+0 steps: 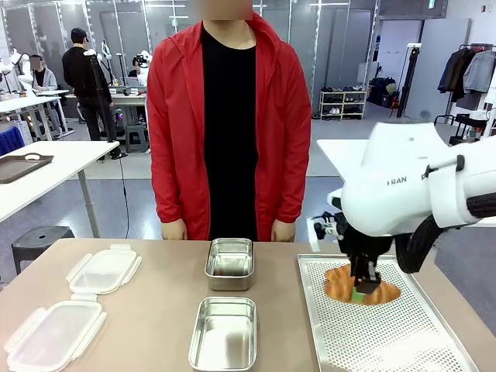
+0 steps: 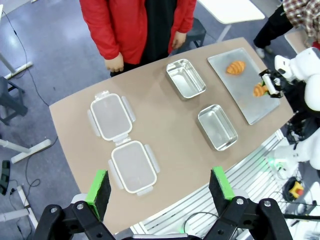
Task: Place the bread into the airtight container.
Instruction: Pick up a Butter Roll and place it into an empty Airtight Container.
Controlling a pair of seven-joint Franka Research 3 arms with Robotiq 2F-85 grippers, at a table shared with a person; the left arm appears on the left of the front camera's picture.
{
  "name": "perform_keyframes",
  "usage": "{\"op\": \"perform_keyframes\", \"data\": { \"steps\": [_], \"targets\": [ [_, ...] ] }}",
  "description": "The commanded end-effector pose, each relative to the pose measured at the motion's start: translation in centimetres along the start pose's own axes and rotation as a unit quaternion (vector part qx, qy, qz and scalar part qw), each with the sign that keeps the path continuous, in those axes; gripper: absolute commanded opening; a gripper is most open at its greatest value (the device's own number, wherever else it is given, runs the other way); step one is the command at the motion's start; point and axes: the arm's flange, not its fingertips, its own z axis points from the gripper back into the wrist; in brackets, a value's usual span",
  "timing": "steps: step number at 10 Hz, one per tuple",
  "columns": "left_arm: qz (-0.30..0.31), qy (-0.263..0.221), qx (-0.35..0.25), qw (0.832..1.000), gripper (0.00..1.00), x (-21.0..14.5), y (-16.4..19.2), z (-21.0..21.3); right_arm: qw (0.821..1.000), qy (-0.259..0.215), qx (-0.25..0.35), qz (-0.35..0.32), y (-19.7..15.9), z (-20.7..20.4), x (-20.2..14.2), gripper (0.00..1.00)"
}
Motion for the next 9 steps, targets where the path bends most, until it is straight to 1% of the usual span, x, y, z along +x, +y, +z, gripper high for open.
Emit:
{"op": "perform_keyframes", "data": {
  "steps": [1,3,5,6,7,9],
  "targets": [
    [-0.009,0.003,0.001,1.0,1.0,-0.1,-0.1,0.1,1.0,0.004,-0.002,-0.006,2.4,2.8,4.0,0.36],
    [-0.009,0.003,0.001,1.0,1.0,-0.1,-0.1,0.1,1.0,-0.013,0.004,-0.007,4.9,3.9,8.4,0.36],
    [-0.009,0.003,0.001,1.0,1.0,-0.1,-0.1,0.1,1.0,-0.019,0.001,-0.02,6.8,3.1,13.2,0.36],
    [-0.009,0.003,0.001,1.0,1.0,-0.1,-0.1,0.1,0.999,-0.029,-0.004,-0.02,7.7,2.7,15.1,0.36],
    [-0.009,0.003,0.001,1.0,1.0,-0.1,-0.1,0.1,0.999,-0.038,-0.008,-0.012,8.3,2.3,16.3,0.36],
    [-0.009,0.003,0.001,1.0,1.0,-0.1,-0.1,0.1,0.999,-0.033,-0.004,-0.024,9.0,1.8,17.4,0.36]
  ]
}}
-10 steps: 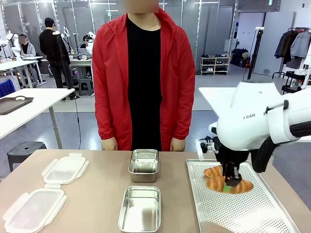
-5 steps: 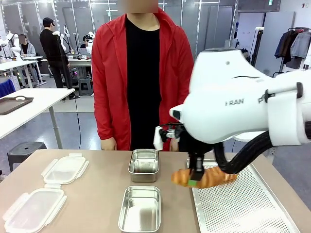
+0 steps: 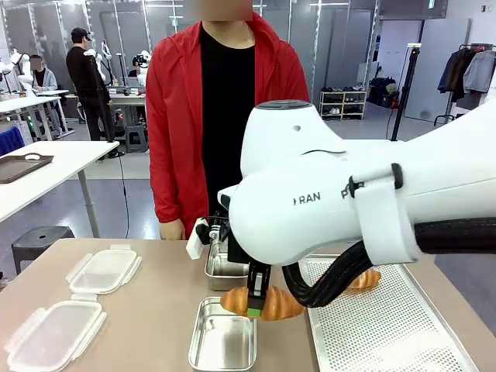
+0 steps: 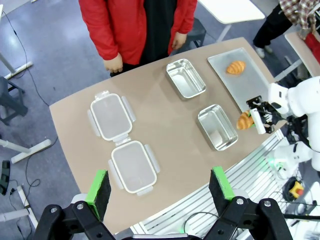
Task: Place the bread into the airtight container.
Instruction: Pick up a Butter Roll and place it into an empty Airtight Container.
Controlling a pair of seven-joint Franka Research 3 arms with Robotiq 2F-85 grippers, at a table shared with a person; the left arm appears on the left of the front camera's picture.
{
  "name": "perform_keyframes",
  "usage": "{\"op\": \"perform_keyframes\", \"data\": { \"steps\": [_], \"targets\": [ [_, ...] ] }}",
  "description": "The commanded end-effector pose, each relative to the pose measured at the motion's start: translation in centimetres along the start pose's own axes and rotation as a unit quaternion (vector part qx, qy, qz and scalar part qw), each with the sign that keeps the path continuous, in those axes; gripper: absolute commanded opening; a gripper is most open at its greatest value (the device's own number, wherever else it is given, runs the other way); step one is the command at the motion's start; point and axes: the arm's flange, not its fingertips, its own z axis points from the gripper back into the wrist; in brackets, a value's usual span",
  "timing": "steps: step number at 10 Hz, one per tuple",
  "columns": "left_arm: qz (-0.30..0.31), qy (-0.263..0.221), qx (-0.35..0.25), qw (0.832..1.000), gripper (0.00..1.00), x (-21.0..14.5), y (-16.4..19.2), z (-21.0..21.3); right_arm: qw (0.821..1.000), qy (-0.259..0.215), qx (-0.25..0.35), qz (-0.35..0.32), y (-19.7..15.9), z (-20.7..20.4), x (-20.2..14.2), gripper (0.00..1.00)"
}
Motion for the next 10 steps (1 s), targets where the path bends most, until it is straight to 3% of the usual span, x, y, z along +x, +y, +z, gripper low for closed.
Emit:
{"op": "perform_keyframes", "data": {
  "steps": [1,2,6,7,10],
  "targets": [
    [-0.009,0.003,0.001,1.0,1.0,-0.1,-0.1,0.1,1.0,0.006,0.005,-0.028,-0.4,0.1,0.0,0.36],
    [-0.009,0.003,0.001,1.0,1.0,-0.1,-0.1,0.1,1.0,0.0,0.0,0.0,0.0,0.0,0.0,0.36],
    [-0.009,0.003,0.001,1.0,1.0,-0.1,-0.1,0.1,1.0,0.001,0.001,-0.005,-0.1,-0.1,0.0,0.36],
    [-0.009,0.003,0.001,1.0,1.0,-0.1,-0.1,0.1,0.997,-0.061,0.011,-0.04,0.6,0.8,0.3,0.36],
    [-0.009,0.003,0.001,1.0,1.0,-0.1,-0.1,0.1,0.986,-0.049,0.033,-0.153,1.6,-1.0,3.4,0.36]
  ]
}}
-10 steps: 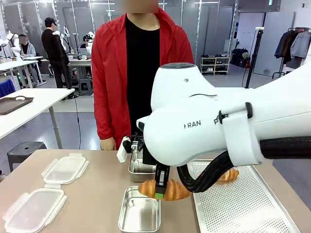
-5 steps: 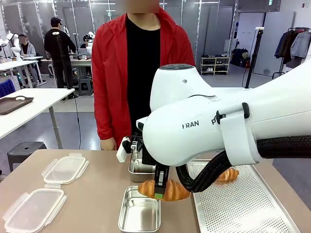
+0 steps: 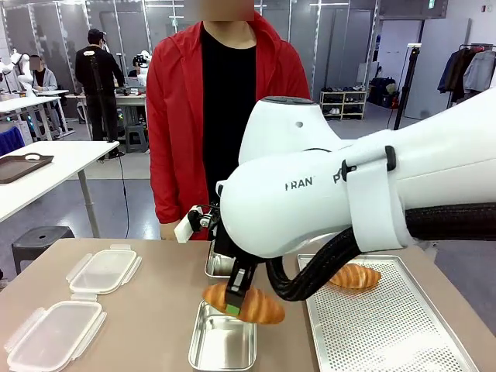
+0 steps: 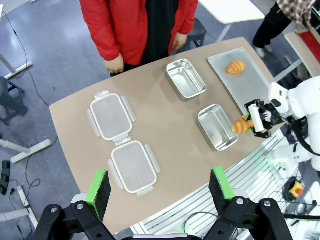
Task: Place the bread into the airtight container.
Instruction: Pick up a Butter Roll and place it into an empty Airtight Container.
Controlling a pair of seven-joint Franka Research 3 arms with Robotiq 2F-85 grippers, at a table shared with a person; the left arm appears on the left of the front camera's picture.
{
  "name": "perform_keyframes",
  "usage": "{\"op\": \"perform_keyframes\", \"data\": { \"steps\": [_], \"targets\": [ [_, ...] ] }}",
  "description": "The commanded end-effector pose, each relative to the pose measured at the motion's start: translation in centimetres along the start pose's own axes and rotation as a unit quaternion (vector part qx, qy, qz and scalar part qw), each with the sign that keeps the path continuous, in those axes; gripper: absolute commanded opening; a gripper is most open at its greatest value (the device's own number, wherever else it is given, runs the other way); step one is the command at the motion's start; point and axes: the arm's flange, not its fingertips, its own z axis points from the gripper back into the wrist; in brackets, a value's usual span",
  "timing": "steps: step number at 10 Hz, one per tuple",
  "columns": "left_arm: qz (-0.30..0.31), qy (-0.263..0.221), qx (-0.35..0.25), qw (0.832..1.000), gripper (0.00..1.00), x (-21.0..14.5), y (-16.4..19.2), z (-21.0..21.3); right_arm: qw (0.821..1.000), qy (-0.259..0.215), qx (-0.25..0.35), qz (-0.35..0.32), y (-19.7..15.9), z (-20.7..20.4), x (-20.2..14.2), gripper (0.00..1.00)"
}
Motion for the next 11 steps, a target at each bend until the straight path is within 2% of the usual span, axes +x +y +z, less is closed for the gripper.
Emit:
{"op": "perform_keyframes", "data": {
  "steps": [1,2,4,6,7,8,10,11],
  "targets": [
    [-0.009,0.003,0.001,1.0,1.0,-0.1,-0.1,0.1,0.994,0.034,-0.011,-0.101,1.2,-2.2,1.8,0.36],
    [-0.009,0.003,0.001,1.0,1.0,-0.1,-0.1,0.1,0.986,0.037,-0.005,-0.161,1.1,-2.8,2.2,0.36],
    [-0.009,0.003,0.001,1.0,1.0,-0.1,-0.1,0.1,0.945,0.029,-0.004,-0.326,0.6,-3.8,2.6,0.36],
    [-0.009,0.003,0.001,1.0,1.0,-0.1,-0.1,0.1,0.911,0.046,-0.027,-0.409,-0.2,-4.3,2.9,0.36],
    [-0.009,0.003,0.001,1.0,1.0,-0.1,-0.1,0.1,0.895,0.041,-0.047,-0.441,-1.0,-4.8,2.8,0.36],
    [-0.009,0.003,0.001,1.0,1.0,-0.1,-0.1,0.1,0.884,0.043,-0.042,-0.463,-1.8,-6.0,3.0,0.36],
    [-0.009,0.003,0.001,1.0,1.0,-0.1,-0.1,0.1,0.877,0.007,-0.049,-0.478,-2.7,-7.7,3.6,0.36],
    [-0.009,0.003,0.001,1.0,1.0,-0.1,-0.1,0.1,0.876,0.01,-0.048,-0.479,-2.9,-8.5,3.7,0.36]
  ]
}}
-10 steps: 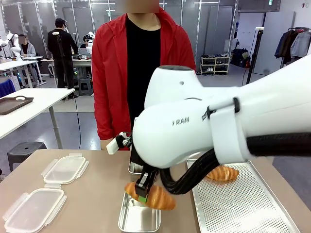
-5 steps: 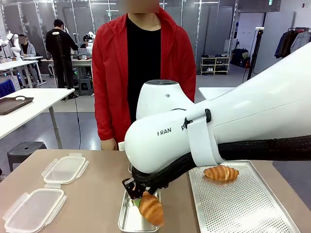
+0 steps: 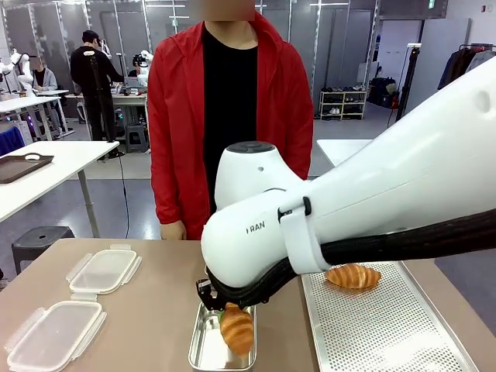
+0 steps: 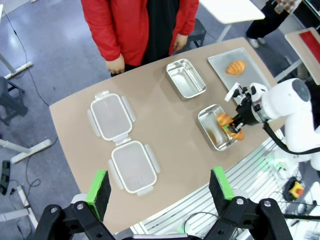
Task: Place the bread into the airtight container.
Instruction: Pick up a Butter Roll and place it into an empty Airtight Container.
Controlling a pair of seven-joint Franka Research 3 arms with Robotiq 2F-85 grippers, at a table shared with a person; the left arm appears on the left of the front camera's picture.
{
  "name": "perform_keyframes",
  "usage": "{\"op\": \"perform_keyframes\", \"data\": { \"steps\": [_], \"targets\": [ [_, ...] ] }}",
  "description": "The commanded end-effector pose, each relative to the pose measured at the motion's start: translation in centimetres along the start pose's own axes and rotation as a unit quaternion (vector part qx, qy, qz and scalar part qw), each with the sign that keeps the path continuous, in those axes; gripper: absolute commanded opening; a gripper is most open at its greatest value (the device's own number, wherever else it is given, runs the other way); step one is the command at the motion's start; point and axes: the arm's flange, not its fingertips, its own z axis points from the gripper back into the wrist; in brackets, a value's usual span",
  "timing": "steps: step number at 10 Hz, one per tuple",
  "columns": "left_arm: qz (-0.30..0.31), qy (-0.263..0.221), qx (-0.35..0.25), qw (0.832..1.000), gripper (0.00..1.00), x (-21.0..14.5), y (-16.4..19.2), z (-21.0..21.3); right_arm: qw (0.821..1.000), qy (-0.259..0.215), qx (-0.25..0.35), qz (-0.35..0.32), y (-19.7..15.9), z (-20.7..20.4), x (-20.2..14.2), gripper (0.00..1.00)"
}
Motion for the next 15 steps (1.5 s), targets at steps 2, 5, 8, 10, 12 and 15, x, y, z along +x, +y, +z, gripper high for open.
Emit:
{"op": "perform_keyframes", "data": {
  "steps": [2,5,8,10,12,15],
  "targets": [
    [-0.009,0.003,0.001,1.0,1.0,-0.1,-0.1,0.1,1.0,-0.021,-0.012,-0.011,1.8,-2.4,1.4,0.36],
    [-0.009,0.003,0.001,1.0,1.0,-0.1,-0.1,0.1,0.999,-0.038,-0.006,0.0,2.1,-3.2,1.9,0.76],
    [-0.009,0.003,0.001,1.0,1.0,-0.1,-0.1,0.1,1.0,-0.023,-0.006,-0.007,1.9,-3.8,2.0,1.0],
    [-0.009,0.003,0.001,1.0,1.0,-0.1,-0.1,0.1,1.0,-0.021,-0.001,-0.01,1.5,-4.1,2.2,1.0],
    [-0.009,0.003,0.001,1.0,1.0,-0.1,-0.1,0.1,1.0,0.0,-0.001,0.003,0.9,-4.8,2.5,1.0],
    [-0.009,0.003,0.001,1.0,1.0,-0.1,-0.1,0.1,1.0,-0.01,0.0,0.011,0.8,-3.8,1.9,1.0]
  ]
}}
